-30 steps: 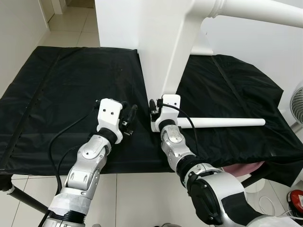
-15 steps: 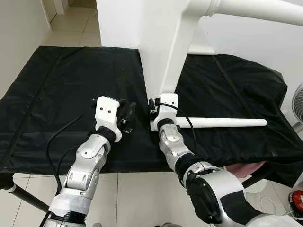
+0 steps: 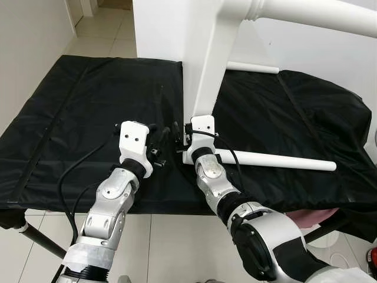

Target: Building children table

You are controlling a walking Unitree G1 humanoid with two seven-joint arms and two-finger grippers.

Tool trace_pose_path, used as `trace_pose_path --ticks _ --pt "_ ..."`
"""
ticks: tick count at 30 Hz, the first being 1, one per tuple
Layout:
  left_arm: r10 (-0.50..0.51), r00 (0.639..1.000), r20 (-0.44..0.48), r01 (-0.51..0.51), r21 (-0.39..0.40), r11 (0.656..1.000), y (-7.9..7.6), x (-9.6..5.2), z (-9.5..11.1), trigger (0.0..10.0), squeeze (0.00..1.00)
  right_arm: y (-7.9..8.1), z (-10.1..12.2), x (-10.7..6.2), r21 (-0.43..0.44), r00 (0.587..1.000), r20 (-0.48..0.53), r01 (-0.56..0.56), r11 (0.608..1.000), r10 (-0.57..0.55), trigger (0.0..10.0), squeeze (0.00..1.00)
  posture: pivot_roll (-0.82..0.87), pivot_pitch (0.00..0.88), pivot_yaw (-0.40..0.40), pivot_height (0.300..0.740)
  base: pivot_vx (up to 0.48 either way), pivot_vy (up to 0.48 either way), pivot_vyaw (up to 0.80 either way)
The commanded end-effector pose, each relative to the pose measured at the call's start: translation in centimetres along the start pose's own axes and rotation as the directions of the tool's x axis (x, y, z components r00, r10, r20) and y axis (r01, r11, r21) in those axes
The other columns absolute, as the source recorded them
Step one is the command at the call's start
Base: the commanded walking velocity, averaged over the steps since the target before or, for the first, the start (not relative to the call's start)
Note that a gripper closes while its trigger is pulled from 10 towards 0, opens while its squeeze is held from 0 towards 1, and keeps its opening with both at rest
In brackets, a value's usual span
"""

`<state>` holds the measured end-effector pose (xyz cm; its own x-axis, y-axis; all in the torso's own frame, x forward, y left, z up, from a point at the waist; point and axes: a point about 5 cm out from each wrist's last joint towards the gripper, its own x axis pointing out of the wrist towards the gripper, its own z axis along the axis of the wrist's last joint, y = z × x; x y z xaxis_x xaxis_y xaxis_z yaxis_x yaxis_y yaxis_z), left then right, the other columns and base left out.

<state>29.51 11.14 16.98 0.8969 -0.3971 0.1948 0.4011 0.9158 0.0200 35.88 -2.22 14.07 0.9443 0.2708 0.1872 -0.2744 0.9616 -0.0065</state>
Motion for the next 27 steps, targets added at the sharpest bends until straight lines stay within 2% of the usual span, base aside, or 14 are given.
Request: trace_pose_path --ticks 1,4,11,14,27 --pt "-0.033 0.999 -0.012 0.033 -0.013 0.999 -0.4 -0.2 -0.2 10.0 0.00 3.5 0.0 -0.9 0.067 0.996 0.045 -0.076 0.995 0.073 10.0 0.00 0.04 0.000 -0.058 0.740 0.000 0.000 0.00" --pt "-0.033 0.999 -0.015 0.033 -0.015 0.999 -0.5 -0.3 -0.3 10.0 0.00 1.7 -0.3 -1.6 0.044 0.995 0.090 -0.043 0.998 0.039 10.0 0.00 0.04 0.000 -0.060 0.740 0.000 0.000 0.00" --pt "-0.032 0.999 -0.015 0.032 -0.016 0.999 -0.5 -0.3 -0.3 10.0 0.00 0.7 -0.6 -2.0 0.041 0.994 0.105 -0.020 0.999 0.016 10.0 0.00 0.04 0.000 -0.062 0.740 0.000 0.000 0.00" --pt "-0.032 0.999 -0.014 0.032 -0.015 0.999 -0.5 -0.3 -0.3 10.0 0.00 -0.5 -1.1 -3.0 0.026 0.991 0.132 -0.005 1.000 0.002 10.0 0.00 0.03 0.000 -0.059 0.740 0.000 0.000 0.00" --pt "-0.028 0.999 -0.014 0.028 -0.006 1.000 -0.2 -0.2 -0.2 10.0 0.00 -1.9 -1.9 -4.4 0.033 0.989 0.146 -0.013 0.999 0.008 10.0 0.00 0.03 0.000 -0.051 0.740 0.000 0.000 0.00"
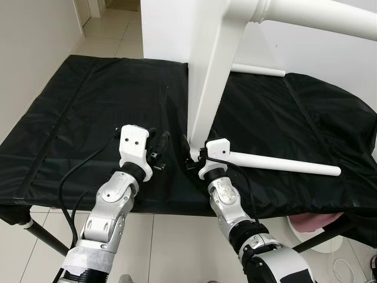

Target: Building children table

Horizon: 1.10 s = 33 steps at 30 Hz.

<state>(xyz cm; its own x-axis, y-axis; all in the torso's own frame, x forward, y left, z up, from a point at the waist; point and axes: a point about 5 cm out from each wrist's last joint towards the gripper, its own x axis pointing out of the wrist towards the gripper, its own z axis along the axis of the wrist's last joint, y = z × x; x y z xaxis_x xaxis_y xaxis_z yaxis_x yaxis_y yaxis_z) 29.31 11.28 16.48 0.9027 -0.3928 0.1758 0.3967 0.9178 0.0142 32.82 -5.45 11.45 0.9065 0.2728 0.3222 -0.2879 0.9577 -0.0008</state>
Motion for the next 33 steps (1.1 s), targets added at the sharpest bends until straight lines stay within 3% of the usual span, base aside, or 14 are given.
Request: trace_pose_path --ticks 1,10,17,21,33 --pt "-0.034 0.999 0.005 0.034 -0.001 0.999 -0.2 0.1 0.3 10.0 0.00 0.4 0.0 -0.1 0.024 1.000 0.007 0.003 1.000 -0.003 10.0 0.00 0.03 0.000 -0.051 0.740 0.000 0.000 0.00" --pt "-0.033 0.999 0.008 0.033 0.006 0.999 -0.1 0.1 0.4 10.0 0.00 0.2 0.4 -1.1 0.017 0.997 0.048 -0.061 0.998 0.060 10.0 0.00 0.03 0.000 -0.054 0.740 0.000 0.000 0.00" --pt "-0.033 0.999 0.010 0.033 0.008 0.999 0.0 0.2 0.4 10.0 0.00 -1.1 0.6 -2.8 -0.015 0.991 0.053 -0.126 0.992 0.127 10.0 0.00 0.02 0.000 -0.051 0.740 0.000 0.000 0.00" --pt "-0.048 0.999 0.013 0.048 0.011 0.999 -0.3 0.4 0.4 10.0 0.00 -2.7 0.9 -3.9 -0.061 0.990 0.057 -0.124 0.990 0.128 10.0 0.00 0.00 0.000 -0.042 0.740 0.000 0.000 0.00" --pt "-0.065 0.998 0.006 0.065 0.027 0.998 -0.2 0.6 0.3 10.0 0.00 -4.8 1.4 -5.2 -0.099 0.992 0.032 -0.116 0.988 0.120 10.0 0.00 -0.01 0.000 -0.032 0.740 0.000 0.000 0.00"
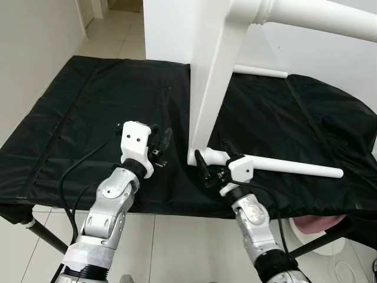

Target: Building children table

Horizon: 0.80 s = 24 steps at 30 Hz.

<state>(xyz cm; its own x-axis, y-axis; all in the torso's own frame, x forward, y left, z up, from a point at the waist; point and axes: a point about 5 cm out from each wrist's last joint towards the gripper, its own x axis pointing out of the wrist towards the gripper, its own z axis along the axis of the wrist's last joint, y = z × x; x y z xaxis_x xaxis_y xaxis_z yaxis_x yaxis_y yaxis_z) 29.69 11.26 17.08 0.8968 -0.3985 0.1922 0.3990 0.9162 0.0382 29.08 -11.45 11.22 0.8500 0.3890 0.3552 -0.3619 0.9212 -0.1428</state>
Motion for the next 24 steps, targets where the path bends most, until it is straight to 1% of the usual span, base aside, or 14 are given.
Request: trace_pose_path --ticks 1,2,5,6,7,8,11,12,15,19,21,24 --pt "-0.069 0.998 -0.012 0.069 0.005 0.998 -0.5 0.2 -0.3 10.0 0.00 -0.6 0.0 -0.4 0.000 1.000 -0.013 0.010 1.000 -0.010 10.0 0.00 -0.01 0.000 -0.034 0.740 0.000 0.000 0.00" --pt "-0.069 0.998 -0.012 0.069 0.005 0.998 -0.5 0.2 -0.3 10.0 0.00 -0.6 0.0 -0.4 0.000 1.000 -0.013 0.010 1.000 -0.010 10.0 0.00 -0.01 0.000 -0.034 0.740 0.000 0.000 0.00" --pt "-0.118 0.993 -0.023 0.118 0.016 0.993 -0.9 0.1 -0.5 10.0 0.00 -1.7 0.2 -0.8 -0.001 0.998 -0.033 0.051 0.999 -0.051 10.0 0.00 -0.01 0.000 -0.039 0.740 0.000 0.000 0.00" --pt "-0.118 0.993 -0.023 0.118 0.016 0.993 -0.9 0.1 -0.5 10.0 0.00 -1.7 0.2 -0.8 -0.001 0.998 -0.033 0.051 0.999 -0.051 10.0 0.00 -0.01 0.000 -0.039 0.740 0.000 0.000 0.00" --pt "-0.147 0.989 -0.030 0.147 0.013 0.989 -1.1 0.0 -0.6 10.0 0.00 -2.2 0.2 -0.8 0.001 0.996 -0.041 0.081 0.997 -0.081 10.0 0.00 -0.01 0.000 -0.041 0.740 0.000 0.000 0.00" --pt "-0.147 0.989 -0.030 0.147 0.013 0.989 -1.1 0.0 -0.6 10.0 0.00 -2.2 0.2 -0.8 0.001 0.996 -0.041 0.081 0.997 -0.081 10.0 0.00 -0.01 0.000 -0.041 0.740 0.000 0.000 0.00" --pt "-0.189 0.981 -0.040 0.190 0.025 0.981 -1.4 -0.2 -0.8 10.0 0.00 -3.0 0.2 -0.8 0.020 0.989 -0.055 0.138 0.990 -0.136 10.0 0.00 -0.01 0.000 -0.049 0.740 0.000 0.000 0.00" --pt "-0.189 0.981 -0.040 0.190 0.025 0.981 -1.4 -0.2 -0.8 10.0 0.00 -3.0 0.2 -0.8 0.020 0.989 -0.055 0.138 0.990 -0.136 10.0 0.00 -0.01 0.000 -0.049 0.740 0.000 0.000 0.00" --pt "-0.221 0.974 -0.051 0.223 0.040 0.974 -1.7 -0.2 -0.9 10.0 0.00 -3.9 0.3 -0.4 0.048 0.976 -0.064 0.211 0.976 -0.208 10.0 0.00 0.00 0.000 -0.057 0.740 0.000 0.000 0.00" --pt "-0.228 0.972 -0.061 0.231 0.047 0.972 -1.8 -0.2 -1.1 10.0 0.00 -4.4 0.3 -0.1 0.060 0.966 -0.069 0.251 0.966 -0.247 10.0 0.00 0.00 0.000 -0.063 0.740 0.000 0.000 0.00" --pt "-0.235 0.969 -0.075 0.240 0.057 0.969 -2.0 0.1 -1.3 10.0 0.00 -5.4 0.3 0.5 0.053 0.947 -0.085 0.316 0.947 -0.311 10.0 0.00 0.00 0.000 -0.063 0.740 0.000 0.000 0.00" --pt "-0.241 0.967 -0.083 0.246 0.058 0.968 -2.2 0.4 -1.4 10.0 0.00 -6.5 0.3 0.7 0.039 0.923 -0.104 0.376 0.926 -0.370 10.0 0.00 0.00 0.000 -0.062 0.740 0.000 0.000 0.00"
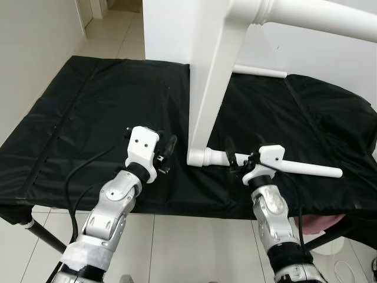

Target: Building children table

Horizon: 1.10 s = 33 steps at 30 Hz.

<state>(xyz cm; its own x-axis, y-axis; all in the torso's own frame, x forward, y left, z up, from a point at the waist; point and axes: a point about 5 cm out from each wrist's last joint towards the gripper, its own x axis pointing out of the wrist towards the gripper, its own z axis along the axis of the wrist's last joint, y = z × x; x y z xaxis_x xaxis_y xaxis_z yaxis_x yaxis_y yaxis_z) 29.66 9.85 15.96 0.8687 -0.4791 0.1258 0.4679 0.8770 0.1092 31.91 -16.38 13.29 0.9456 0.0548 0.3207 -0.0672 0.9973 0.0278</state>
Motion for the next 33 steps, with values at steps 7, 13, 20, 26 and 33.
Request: trace_pose_path --ticks 7,13,20,26,33 --pt "-0.176 0.984 -0.038 0.178 0.040 0.983 -1.6 0.6 -0.7 10.0 0.00 -2.4 -0.6 0.1 -0.029 0.986 -0.062 0.153 0.988 -0.154 10.0 0.00 -0.01 0.000 -0.049 0.740 0.000 0.000 0.00" --pt "-0.221 0.974 -0.042 0.218 -0.055 0.974 -2.0 0.4 -1.2 10.0 1.00 -2.8 -0.6 0.1 -0.011 0.982 -0.062 0.177 0.984 -0.178 10.0 1.00 -0.02 0.000 -0.064 0.740 0.000 0.000 0.00" --pt "-0.184 0.982 -0.037 0.183 -0.024 0.983 -1.6 0.5 -1.2 10.0 1.00 -2.9 -0.2 0.4 -0.008 0.983 -0.044 0.175 0.984 -0.176 10.0 1.00 -0.03 0.000 -0.066 0.740 0.000 0.000 0.00" --pt "-0.167 0.985 -0.034 0.166 -0.029 0.986 -1.7 0.6 -0.9 10.0 1.00 -3.3 -0.2 0.4 -0.031 0.980 -0.045 0.193 0.981 -0.194 10.0 1.00 -0.01 0.000 -0.061 0.740 0.000 0.000 0.00" --pt "-0.188 0.977 -0.097 0.189 0.001 0.982 -2.2 1.0 -1.4 10.0 0.00 -3.6 0.0 0.8 -0.047 0.977 -0.042 0.205 0.978 -0.207 10.0 0.00 -0.01 0.000 -0.058 0.740 0.000 0.000 0.00"
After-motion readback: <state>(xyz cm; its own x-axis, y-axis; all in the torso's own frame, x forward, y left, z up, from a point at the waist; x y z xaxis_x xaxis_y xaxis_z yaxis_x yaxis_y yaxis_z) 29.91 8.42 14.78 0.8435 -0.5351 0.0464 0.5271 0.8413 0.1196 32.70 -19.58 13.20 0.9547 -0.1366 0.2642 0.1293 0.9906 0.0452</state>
